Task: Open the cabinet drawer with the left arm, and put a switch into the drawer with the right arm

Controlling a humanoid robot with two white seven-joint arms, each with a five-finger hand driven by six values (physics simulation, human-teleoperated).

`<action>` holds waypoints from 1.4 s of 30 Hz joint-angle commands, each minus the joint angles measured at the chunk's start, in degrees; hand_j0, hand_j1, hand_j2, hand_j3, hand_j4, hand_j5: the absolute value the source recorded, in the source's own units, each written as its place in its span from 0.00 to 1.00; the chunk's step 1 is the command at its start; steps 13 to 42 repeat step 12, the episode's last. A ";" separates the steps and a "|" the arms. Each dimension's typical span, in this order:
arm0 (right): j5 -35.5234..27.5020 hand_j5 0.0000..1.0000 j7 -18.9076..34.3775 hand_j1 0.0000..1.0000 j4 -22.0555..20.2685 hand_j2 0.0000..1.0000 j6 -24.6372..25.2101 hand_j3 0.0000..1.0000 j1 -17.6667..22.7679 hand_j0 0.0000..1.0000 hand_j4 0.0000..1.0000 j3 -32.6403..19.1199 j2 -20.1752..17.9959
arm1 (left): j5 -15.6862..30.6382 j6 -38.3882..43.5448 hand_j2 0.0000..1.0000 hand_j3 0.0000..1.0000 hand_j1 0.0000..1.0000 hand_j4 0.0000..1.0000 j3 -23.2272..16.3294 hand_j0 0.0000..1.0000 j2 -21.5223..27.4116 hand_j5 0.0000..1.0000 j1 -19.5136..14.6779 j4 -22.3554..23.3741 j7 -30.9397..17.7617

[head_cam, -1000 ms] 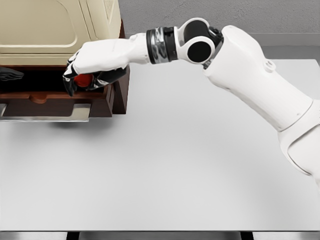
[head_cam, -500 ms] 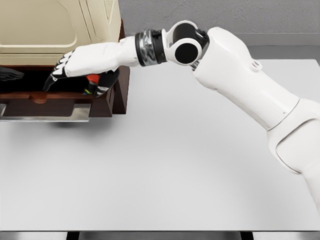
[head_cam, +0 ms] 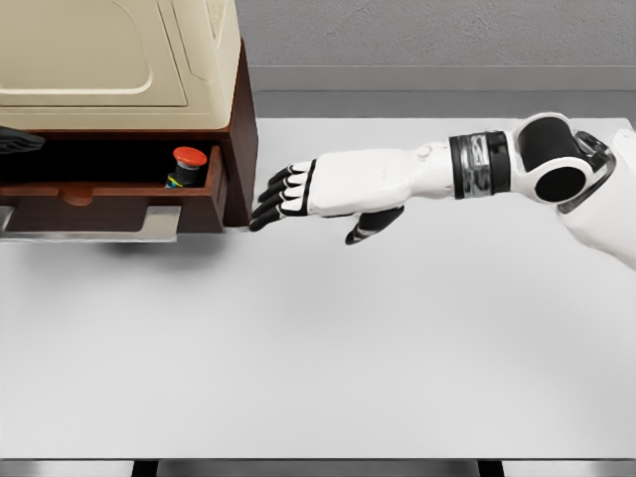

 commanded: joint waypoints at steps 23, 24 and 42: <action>-0.17 1.00 -0.05 1.00 9.42 1.00 0.25 1.00 5.80 1.00 1.00 -8.90 -9.69 | 0.32 0.09 1.00 1.00 1.00 1.00 0.10 1.00 -0.07 1.00 0.21 0.00 0.01; -0.17 1.00 -0.05 1.00 9.42 1.00 0.25 1.00 5.80 1.00 1.00 -8.90 -9.69 | 0.32 0.09 1.00 1.00 1.00 1.00 0.10 1.00 -0.07 1.00 0.21 0.00 0.01; -0.17 1.00 -0.05 1.00 9.42 1.00 0.25 1.00 5.80 1.00 1.00 -8.90 -9.69 | 0.32 0.09 1.00 1.00 1.00 1.00 0.10 1.00 -0.07 1.00 0.21 0.00 0.01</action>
